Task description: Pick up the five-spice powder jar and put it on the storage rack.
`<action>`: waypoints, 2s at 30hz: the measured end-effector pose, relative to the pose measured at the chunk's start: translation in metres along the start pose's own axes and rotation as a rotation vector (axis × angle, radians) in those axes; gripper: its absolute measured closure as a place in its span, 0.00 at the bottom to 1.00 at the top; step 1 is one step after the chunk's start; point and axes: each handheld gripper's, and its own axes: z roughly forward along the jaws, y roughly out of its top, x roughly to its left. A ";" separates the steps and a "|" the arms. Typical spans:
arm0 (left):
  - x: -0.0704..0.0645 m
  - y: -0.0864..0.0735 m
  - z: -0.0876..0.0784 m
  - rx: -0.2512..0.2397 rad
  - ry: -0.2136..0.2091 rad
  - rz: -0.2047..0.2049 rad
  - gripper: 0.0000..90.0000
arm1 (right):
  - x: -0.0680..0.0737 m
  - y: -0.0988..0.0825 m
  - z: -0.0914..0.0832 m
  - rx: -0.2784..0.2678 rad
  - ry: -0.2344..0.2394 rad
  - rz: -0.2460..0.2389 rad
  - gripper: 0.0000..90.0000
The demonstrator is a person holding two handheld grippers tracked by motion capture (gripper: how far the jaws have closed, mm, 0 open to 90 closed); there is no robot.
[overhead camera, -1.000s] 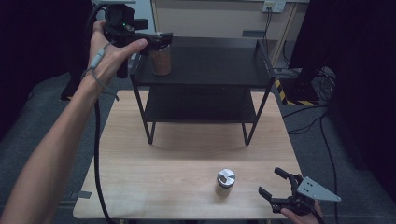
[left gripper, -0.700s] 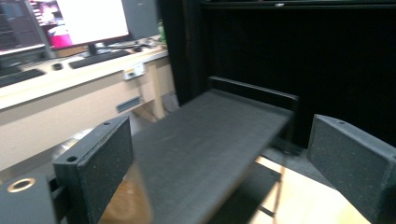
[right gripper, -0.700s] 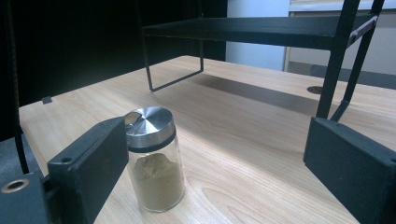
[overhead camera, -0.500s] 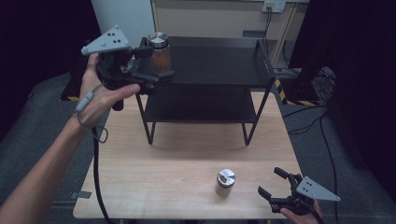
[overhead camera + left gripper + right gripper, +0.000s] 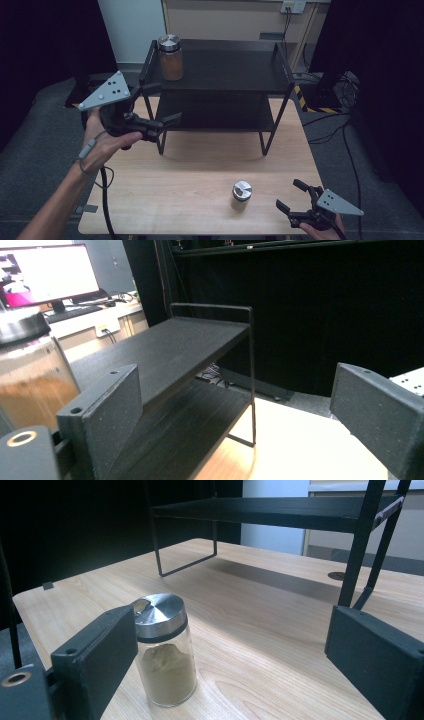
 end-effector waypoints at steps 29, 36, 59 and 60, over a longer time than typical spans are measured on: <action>-0.024 -0.139 -0.008 0.126 0.087 -0.075 0.06 | 0.001 0.000 -0.001 0.001 -0.003 -0.005 0.08; -0.030 -0.163 -0.009 0.177 0.113 -0.094 0.06 | 0.001 0.000 0.000 0.002 -0.003 -0.006 0.08; -0.043 -0.215 -0.017 0.205 0.134 -0.175 0.06 | 0.002 0.001 0.000 0.004 -0.003 -0.009 0.08; -0.043 -0.215 -0.017 0.207 0.137 -0.168 0.06 | 0.002 0.001 0.000 0.004 -0.003 -0.009 0.08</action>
